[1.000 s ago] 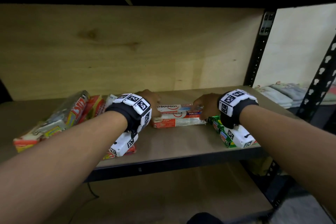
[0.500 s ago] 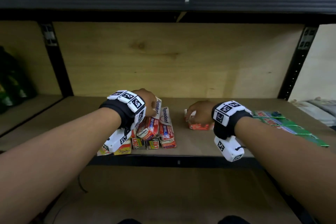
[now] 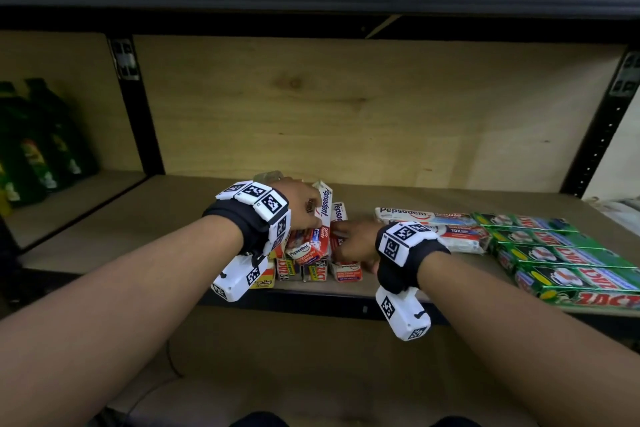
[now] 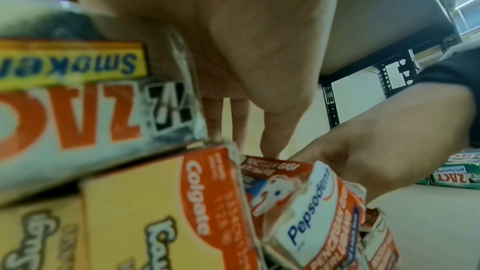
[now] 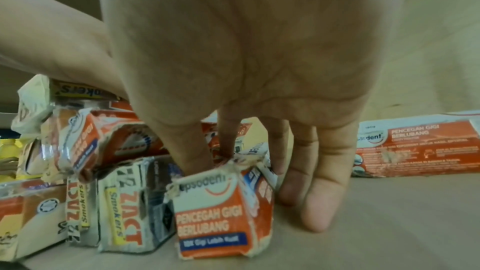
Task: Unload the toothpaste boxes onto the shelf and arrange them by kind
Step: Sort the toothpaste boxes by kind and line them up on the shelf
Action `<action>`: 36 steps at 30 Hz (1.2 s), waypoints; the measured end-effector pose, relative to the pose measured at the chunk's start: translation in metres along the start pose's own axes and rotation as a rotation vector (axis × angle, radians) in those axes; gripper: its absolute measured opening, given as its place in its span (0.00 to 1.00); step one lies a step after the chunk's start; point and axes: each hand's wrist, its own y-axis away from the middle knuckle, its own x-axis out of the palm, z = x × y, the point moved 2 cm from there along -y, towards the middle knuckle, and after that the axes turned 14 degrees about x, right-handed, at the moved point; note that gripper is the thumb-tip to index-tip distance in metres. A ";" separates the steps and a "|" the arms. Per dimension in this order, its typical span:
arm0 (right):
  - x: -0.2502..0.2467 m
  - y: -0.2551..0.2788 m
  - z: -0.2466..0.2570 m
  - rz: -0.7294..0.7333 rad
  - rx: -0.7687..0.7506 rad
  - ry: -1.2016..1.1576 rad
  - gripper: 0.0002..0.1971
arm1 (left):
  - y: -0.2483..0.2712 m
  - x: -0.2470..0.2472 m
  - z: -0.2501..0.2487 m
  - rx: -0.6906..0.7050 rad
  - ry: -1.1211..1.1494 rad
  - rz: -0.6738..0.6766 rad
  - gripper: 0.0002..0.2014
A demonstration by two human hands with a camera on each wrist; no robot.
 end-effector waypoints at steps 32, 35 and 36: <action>-0.025 0.023 -0.159 -0.215 0.188 0.195 0.21 | -0.042 0.024 -0.016 -0.002 -0.182 0.021 0.14; -0.030 0.020 -0.172 -0.213 0.235 0.237 0.21 | -0.043 0.026 -0.014 0.002 -0.160 0.015 0.12; -0.033 0.019 -0.175 -0.211 0.249 0.255 0.21 | -0.044 0.025 -0.013 0.007 -0.148 0.010 0.11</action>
